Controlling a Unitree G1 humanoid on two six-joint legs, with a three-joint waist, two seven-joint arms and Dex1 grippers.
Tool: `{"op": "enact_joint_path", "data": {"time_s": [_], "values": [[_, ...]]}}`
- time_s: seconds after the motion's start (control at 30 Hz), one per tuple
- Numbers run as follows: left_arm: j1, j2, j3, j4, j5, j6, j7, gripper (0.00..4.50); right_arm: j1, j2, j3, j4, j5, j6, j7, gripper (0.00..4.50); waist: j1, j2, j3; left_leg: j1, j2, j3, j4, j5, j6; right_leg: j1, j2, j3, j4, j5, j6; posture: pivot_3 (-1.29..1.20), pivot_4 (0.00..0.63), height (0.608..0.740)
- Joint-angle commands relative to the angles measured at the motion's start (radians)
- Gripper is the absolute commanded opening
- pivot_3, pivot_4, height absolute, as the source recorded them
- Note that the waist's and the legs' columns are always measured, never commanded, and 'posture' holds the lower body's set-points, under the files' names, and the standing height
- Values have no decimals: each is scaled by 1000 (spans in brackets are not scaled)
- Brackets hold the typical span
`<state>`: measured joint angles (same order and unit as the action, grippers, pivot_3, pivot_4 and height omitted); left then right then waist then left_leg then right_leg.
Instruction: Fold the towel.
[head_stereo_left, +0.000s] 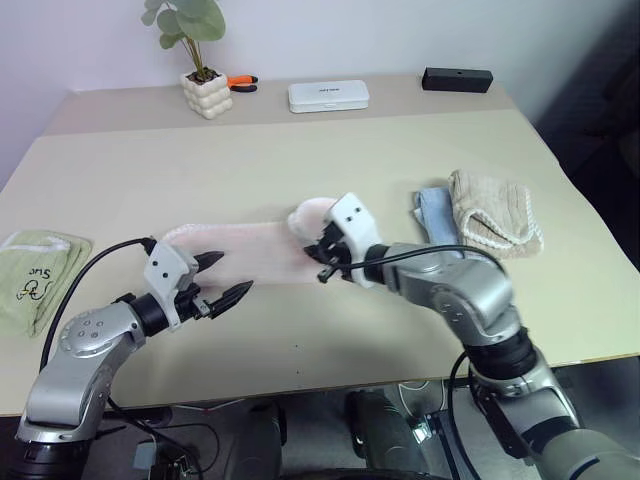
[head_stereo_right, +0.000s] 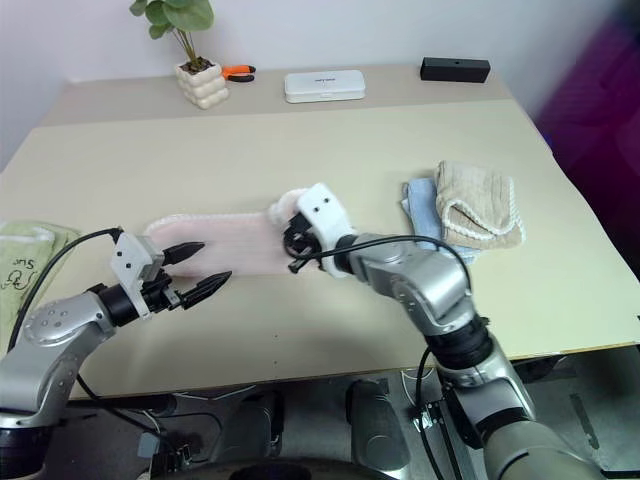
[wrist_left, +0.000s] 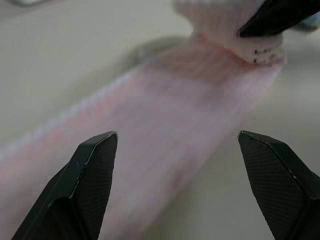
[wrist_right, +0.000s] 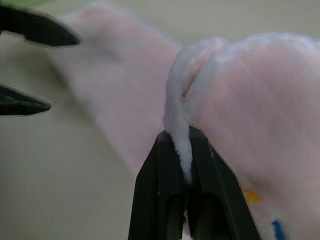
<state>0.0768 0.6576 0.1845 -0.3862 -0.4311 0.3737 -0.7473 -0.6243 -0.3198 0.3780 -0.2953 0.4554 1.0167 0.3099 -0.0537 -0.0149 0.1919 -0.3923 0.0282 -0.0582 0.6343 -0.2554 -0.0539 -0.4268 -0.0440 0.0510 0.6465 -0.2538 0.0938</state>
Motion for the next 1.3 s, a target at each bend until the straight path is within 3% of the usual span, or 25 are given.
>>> {"op": "enact_joint_path", "data": {"time_s": [0.03, 0.17, 0.2, 0.27, 0.43, 0.53, 0.6, 0.73, 0.77, 1.03, 1.27, 1.3], "values": [[33, 10, 16, -42, 15, -36, -8, 3943, -27, 46, 30, 75, -77, -89, 10, 18, 3, 0, 0, 0, 0, 0, 0, 0, 0, 0, 0, 0, 0, 0, 0, 0, 150, 737], [55, 6, 3, -48, 26, -44, -8, 3943, -23, 64, 22, 93, -88, -103, 58, 18, 11, 0, 0, 0, 0, 0, -1, 0, 0, 0, 0, 0, 0, 0, 0, 0, 150, 737], [57, 6, -1, -46, 30, -47, -9, 3943, -21, 65, 20, 91, -86, -102, 74, 295, 10, 0, 0, 0, 0, 0, -1, 0, 0, 0, 0, 0, 0, 0, 0, 0, 150, 737], [58, 4, -8, -36, 39, -52, -12, 3943, -9, 50, 14, 53, -73, -104, 117, 981, 10, 0, 0, 0, 0, 0, -1, 0, 0, 0, 0, 0, 0, 0, 0, 0, 150, 737], [50, 0, -13, -12, 45, -63, -17, 3943, 7, 6, -59, -45, -44, -118, 180, 3414, 10, 0, 0, 1, 0, 0, -1, 0, 0, 0, 0, 0, 0, 0, 0, 0, 150, 737], [45, -4, -10, 1, 44, -66, -18, 3943, 6, -5, -163, -63, 0, -109, 194, 3280, 10, 0, 0, 1, 0, 0, -1, 0, 0, 0, 0, 0, 0, 0, 0, 0, 150, 737], [40, -13, -10, 12, 41, -68, -15, 3943, -5, -3, -228, -7, -9, -123, 169, 2407, 10, 0, 0, 1, 0, 0, -1, 0, 0, 0, 0, 0, 0, 0, 0, 0, 150, 737], [36, -54, -14, 17, 23, -53, 7, 3943, -21, -14, -169, 146, -129, -254, 174, 383, 9, 0, 0, 1, 0, 0, -1, 0, 0, 0, 0, 0, 0, 0, 0, 0, 150, 737], [38, -67, -17, 13, 19, -49, 14, 3943, -25, 6, -156, 196, -148, -293, 174, 64, 7, 0, 0, 1, 0, 0, -2, 0, 0, 0, 0, 0, 0, 0, 0, 0, 150, 737], [108, -132, 28, -4, 28, -46, 95, 3943, 40, 67, 37, 434, -320, -491, 250, 64, 8, -1, -1, 2, 1, 0, -2, 0, 0, 0, 1, 0, 1, 0, 0, 0, 150, 737], [196, -180, 135, -75, -59, 29, 192, 3943, 5, 43, -103, 314, -271, -541, 299, 64, 11, -2, -1, 2, 0, 0, -2, 0, 0, 0, 0, 0, 1, 0, 0, 0, 150, 737], [205, -192, 157, -85, -84, 55, 216, 3943, -5, 18, -113, 283, -270, -555, 327, 295, 12, -2, -1, 2, 0, 0, -1, 0, 0, 0, 0, 0, 1, 0, 0, 0, 150, 737]]}}
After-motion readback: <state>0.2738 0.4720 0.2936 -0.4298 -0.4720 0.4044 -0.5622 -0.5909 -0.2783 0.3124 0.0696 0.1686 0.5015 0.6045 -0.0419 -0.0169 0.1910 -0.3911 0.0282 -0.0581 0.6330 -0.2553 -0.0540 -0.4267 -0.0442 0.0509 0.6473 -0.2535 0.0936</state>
